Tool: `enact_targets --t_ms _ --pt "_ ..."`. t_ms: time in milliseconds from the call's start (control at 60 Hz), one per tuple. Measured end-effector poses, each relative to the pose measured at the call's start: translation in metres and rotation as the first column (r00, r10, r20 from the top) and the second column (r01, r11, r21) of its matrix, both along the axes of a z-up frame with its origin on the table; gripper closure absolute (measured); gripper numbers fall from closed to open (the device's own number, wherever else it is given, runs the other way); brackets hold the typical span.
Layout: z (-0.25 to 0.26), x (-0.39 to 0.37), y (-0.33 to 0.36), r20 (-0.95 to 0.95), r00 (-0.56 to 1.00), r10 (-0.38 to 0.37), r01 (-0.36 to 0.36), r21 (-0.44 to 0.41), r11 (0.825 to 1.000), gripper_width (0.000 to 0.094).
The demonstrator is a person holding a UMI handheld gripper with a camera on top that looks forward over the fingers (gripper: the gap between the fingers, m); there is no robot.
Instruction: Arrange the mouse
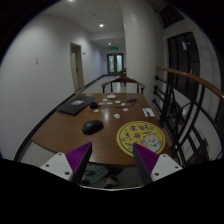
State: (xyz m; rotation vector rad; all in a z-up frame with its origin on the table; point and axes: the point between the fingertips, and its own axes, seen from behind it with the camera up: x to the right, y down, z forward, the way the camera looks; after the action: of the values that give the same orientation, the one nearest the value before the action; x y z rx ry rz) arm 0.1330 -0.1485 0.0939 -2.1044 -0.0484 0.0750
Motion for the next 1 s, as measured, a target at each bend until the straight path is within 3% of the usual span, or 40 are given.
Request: enact_targets --t_ms 250,350,517,850,900,1000 --pt "-0.054 -0.074 0.042 -0.025 0.990 0.138 -0.140 -0.057 0.989 0.0094" --pt "-0.077 -0.107 0.076 -0.026 0.987 0.161 -0.163 -0.087 0.983 0.0093" --pt "-0.109 -0.128 0.127 -0.019 0.992 0.126 -0.127 -0.136 0.982 0.0084" --pt "-0.111 -0.137 0.221 0.026 0.998 0.060 -0.054 -0.169 0.984 0.0101" --pt "-0.113 -0.138 0.231 0.054 0.997 0.062 -0.052 -0.172 0.984 0.0118" --pt "-0.114 -0.138 0.241 0.045 0.998 0.035 -0.027 -0.165 0.986 0.0396"
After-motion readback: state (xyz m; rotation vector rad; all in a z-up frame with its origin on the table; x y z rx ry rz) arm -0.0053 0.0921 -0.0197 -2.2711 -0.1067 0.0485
